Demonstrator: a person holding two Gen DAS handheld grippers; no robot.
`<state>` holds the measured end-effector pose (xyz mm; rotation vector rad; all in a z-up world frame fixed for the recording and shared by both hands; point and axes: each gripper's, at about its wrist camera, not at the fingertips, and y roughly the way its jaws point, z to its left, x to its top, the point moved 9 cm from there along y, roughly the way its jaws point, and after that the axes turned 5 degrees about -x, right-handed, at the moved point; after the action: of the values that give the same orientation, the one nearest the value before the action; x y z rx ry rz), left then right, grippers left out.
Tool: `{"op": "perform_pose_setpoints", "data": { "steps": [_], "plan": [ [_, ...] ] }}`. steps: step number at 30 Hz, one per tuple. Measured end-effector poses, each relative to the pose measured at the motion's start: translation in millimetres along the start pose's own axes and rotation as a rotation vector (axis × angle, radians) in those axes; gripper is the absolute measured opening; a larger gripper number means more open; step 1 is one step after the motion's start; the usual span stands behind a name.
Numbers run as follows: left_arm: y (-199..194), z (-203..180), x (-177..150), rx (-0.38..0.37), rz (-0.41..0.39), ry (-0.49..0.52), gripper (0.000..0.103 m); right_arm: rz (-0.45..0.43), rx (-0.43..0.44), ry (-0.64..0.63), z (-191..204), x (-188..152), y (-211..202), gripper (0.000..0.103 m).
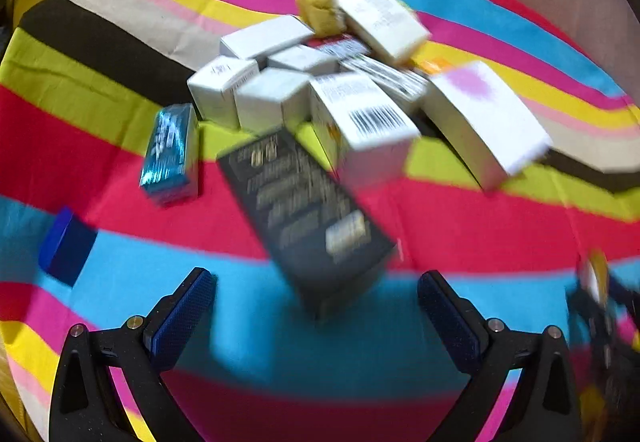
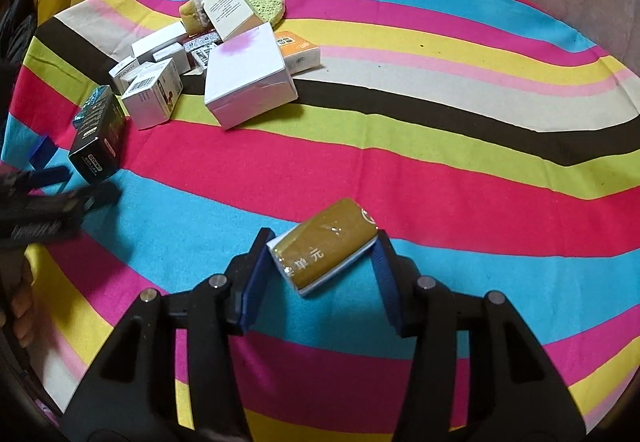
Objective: Organize objects
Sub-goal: 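Grasp the black box with the left gripper while the right gripper holds the gold packet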
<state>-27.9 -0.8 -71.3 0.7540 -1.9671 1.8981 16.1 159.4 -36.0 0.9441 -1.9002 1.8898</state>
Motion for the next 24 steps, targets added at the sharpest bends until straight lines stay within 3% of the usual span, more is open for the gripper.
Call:
{"op": "perform_pose_setpoints", "data": {
  "steps": [5,6,7,8,9,12,16,21,24],
  "plan": [
    [14,7,23,0.023,-0.025,-0.054,0.103,-0.002,0.001,0.001,-1,0,1,0.054],
    [12,8,23,0.009,-0.038,-0.055,0.093,-0.002,0.002,0.001,-1,0,1,0.054],
    [6,9,21,0.002,-0.058,-0.034,0.071,-0.002,0.003,0.001,-1,0,1,0.054],
    [2,10,18,0.006,-0.066,-0.008,0.059,-0.003,0.002,0.001,-1,0,1,0.054],
    [-3,10,14,-0.013,-0.073,0.011,0.039,-0.003,0.003,0.001,-1,0,2,0.054],
    [-17,19,-3,-0.097,-0.080,0.039,0.040,-0.003,0.007,0.003,-1,0,2,0.054],
    [-34,32,-25,-0.133,-0.090,0.113,0.040,-0.003,0.007,0.003,0,0,1,0.054],
    [-37,39,-23,-0.141,-0.086,0.124,0.040,-0.003,0.007,0.002,0,0,1,0.054],
    [-36,36,-24,-0.106,-0.084,0.148,0.040,-0.003,0.007,0.002,0,0,2,0.054]
  ]
}}
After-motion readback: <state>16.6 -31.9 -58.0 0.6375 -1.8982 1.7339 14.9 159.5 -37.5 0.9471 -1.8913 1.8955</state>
